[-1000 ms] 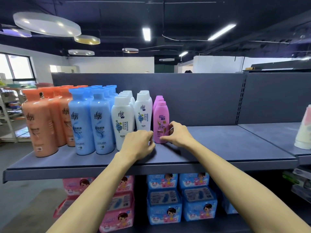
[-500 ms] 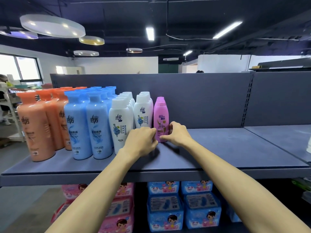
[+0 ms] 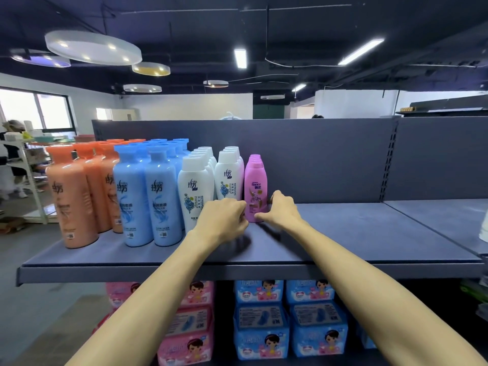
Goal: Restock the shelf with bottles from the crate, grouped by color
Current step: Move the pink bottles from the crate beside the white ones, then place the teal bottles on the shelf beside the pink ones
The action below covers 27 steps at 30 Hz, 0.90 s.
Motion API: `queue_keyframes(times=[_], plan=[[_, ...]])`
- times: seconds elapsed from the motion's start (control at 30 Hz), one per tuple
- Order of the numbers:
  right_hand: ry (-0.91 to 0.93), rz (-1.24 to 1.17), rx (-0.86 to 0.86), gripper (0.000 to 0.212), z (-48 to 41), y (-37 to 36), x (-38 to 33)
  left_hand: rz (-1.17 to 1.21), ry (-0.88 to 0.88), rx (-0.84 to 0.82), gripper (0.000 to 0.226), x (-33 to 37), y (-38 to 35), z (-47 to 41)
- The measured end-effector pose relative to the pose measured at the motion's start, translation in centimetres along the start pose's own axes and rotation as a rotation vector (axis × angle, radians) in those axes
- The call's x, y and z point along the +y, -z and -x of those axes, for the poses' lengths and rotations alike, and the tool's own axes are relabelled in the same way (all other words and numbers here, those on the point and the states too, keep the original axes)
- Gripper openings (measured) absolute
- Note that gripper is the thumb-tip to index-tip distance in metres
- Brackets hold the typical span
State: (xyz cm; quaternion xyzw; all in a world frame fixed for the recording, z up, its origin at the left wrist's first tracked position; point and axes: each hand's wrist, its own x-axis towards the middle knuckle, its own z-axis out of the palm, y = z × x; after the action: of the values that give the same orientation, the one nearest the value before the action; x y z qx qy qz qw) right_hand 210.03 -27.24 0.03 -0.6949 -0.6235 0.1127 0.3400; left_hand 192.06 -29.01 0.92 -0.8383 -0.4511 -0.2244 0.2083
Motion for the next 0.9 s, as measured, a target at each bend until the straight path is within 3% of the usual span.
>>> queue_keyframes(times=[0.2,0.37,0.5,0.63,0.9], plan=[[0.038,0.065,-0.022,0.056,2.5,2.4,-0.4,-0.001,0.016,-0.018,0.017,0.4,1.0,1.1],[0.229,0.164,0.017,0.039,7.7,3.6,0.0,0.019,-0.021,0.026,0.015,1.9,1.7,3.6],[0.322,0.200,0.029,0.033,12.1,4.1,1.5,0.180,0.054,0.214,0.011,2.2,2.0,7.1],[0.374,0.233,0.065,0.019,15.2,4.2,3.0,0.224,0.009,0.329,0.013,4.4,1.5,10.2],[0.584,0.369,0.191,0.019,19.9,1.9,6.4,0.197,-0.128,0.254,0.018,8.0,-2.0,14.8]])
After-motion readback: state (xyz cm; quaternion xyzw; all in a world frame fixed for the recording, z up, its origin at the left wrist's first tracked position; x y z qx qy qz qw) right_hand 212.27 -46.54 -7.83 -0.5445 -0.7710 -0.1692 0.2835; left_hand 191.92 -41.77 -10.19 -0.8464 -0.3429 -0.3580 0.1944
